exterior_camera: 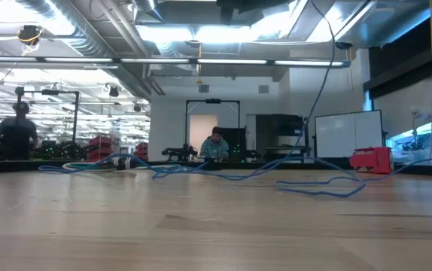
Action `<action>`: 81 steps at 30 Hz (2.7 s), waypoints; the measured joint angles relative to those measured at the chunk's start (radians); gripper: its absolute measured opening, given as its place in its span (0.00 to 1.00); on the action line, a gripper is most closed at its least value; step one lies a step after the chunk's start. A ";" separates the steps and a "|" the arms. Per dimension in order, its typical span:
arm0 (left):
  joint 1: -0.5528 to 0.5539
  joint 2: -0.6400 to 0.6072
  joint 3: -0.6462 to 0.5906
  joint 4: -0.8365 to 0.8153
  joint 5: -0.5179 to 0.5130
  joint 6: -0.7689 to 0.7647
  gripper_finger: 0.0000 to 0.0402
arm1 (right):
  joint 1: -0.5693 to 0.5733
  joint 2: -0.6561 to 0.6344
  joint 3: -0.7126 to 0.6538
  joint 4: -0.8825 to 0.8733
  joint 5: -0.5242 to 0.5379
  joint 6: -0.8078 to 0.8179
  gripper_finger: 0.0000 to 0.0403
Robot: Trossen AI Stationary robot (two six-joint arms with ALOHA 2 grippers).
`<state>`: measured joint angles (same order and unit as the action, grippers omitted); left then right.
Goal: Coil cords
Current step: Coil the blue wire onto the black spool
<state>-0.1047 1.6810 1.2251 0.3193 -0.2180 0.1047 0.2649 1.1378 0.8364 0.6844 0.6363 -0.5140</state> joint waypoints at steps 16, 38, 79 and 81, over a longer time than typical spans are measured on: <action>0.002 0.154 0.002 0.326 0.088 0.078 0.38 | 0.025 0.002 0.000 -0.005 -0.001 -0.039 0.01; 0.027 0.159 0.003 0.299 -0.018 0.119 0.03 | 0.025 0.000 -0.001 0.005 -0.080 -0.039 0.01; -0.022 -0.260 0.002 -0.481 -0.237 -0.081 0.01 | 0.008 0.115 -0.001 -0.634 0.250 0.143 0.01; -0.025 -0.251 0.002 -0.447 -0.237 -0.083 0.01 | -0.011 0.136 -0.001 -0.594 0.217 0.144 0.01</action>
<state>-0.1300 1.4304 1.2266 -0.1280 -0.4546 0.0216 0.2542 1.2742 0.8356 0.0899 0.8529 -0.3703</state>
